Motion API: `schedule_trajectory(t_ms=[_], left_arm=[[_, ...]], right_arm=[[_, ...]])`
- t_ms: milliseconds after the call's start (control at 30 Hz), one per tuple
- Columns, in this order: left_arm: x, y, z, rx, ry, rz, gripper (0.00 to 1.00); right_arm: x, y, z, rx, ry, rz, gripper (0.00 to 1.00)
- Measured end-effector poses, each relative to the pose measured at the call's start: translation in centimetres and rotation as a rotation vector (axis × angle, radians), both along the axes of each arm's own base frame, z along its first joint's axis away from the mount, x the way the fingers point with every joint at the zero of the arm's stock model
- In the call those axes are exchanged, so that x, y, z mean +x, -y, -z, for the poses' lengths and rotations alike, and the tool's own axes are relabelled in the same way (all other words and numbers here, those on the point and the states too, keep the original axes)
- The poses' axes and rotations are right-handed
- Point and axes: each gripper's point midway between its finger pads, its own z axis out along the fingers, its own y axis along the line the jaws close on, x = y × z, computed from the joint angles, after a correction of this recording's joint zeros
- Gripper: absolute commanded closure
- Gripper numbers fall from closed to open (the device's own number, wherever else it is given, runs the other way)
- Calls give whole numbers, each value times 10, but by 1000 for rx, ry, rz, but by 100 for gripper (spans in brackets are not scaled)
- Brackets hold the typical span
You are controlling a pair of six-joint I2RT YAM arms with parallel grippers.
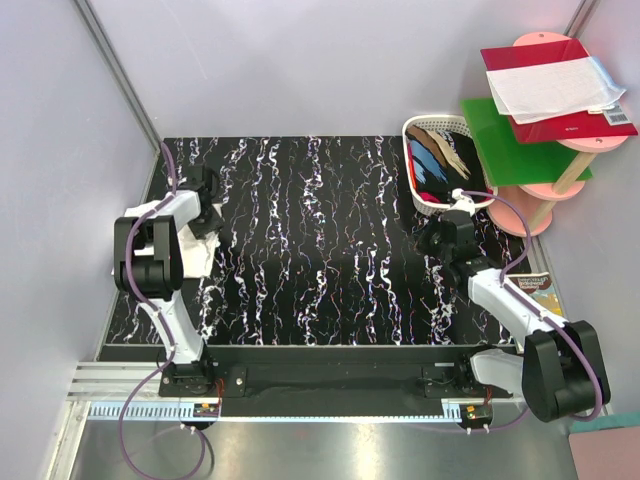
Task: Fold and stack the t-shirts
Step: Neatly place the folded tshirt to the corner
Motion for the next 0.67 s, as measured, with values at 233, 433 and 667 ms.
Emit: schedule_trajectory(t_ms=[233, 433, 667], left_arm=[[-17, 35, -42, 40, 121, 133, 1], [-3, 101, -104, 13, 359, 336, 1], [0, 126, -102, -66, 398, 472, 1]], right_arm=[[-1, 6, -13, -14, 38, 21, 100], [-1, 12, -12, -47, 41, 35, 99], [2, 20, -13, -95, 36, 58, 91]])
